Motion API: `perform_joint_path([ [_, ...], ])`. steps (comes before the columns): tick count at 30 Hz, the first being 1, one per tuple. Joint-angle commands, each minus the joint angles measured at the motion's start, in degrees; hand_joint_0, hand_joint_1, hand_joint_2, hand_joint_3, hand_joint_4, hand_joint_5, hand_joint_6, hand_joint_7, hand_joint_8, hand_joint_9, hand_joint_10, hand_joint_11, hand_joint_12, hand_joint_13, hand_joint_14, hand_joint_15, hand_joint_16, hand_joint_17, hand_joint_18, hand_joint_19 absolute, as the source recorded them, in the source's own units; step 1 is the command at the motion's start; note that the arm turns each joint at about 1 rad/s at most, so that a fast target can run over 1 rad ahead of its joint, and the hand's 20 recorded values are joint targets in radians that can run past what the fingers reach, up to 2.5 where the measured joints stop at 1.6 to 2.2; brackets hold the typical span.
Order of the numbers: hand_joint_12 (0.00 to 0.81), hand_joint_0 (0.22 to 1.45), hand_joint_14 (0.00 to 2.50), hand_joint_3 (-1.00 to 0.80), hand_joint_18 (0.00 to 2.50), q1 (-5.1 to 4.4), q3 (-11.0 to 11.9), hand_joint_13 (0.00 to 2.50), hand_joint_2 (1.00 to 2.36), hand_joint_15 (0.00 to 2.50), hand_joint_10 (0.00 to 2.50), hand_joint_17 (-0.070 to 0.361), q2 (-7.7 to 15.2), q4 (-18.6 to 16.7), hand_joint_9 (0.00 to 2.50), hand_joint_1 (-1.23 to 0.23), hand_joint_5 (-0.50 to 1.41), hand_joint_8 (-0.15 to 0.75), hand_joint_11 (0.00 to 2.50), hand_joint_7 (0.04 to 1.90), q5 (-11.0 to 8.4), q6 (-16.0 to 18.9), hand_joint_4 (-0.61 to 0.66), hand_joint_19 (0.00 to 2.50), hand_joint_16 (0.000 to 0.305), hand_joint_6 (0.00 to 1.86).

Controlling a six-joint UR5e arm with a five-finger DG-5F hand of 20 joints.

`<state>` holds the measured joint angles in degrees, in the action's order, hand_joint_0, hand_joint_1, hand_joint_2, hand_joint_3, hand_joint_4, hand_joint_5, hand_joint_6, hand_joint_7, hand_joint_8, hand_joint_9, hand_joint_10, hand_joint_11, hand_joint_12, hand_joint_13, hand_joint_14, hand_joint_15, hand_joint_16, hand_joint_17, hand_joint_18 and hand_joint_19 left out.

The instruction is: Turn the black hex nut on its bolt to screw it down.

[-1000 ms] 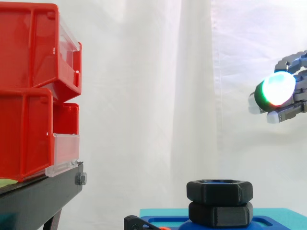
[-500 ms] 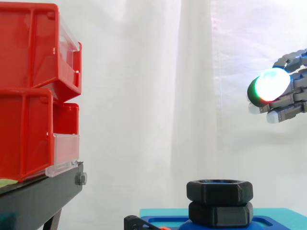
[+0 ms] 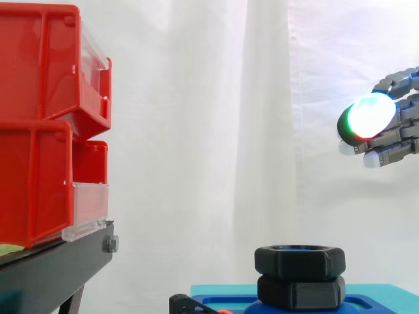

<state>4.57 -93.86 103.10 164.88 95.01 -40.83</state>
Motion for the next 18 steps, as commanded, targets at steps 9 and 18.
perform_joint_path([
  [9, 0.317, 0.46, 0.0, -0.5, 0.0, 0.0, 0.0, 0.0, 1.0, 0.0, 0.0, 0.12, 0.0, 0.0, 0.0, -0.2, -0.27, 0.152, 0.0, 0.5, 0.0, 0.1, 0.1, 0.12, 0.053, 0.5],
  [18, 0.319, 0.46, 0.0, -0.5, 0.0, 0.0, 0.0, 0.0, 1.0, 0.0, 0.0, 0.119, 0.0, 0.0, 0.0, -0.2, -0.27, 0.154, 0.0, 0.5, 0.0, 0.0, 0.11, 0.12, 0.053, 0.5],
])
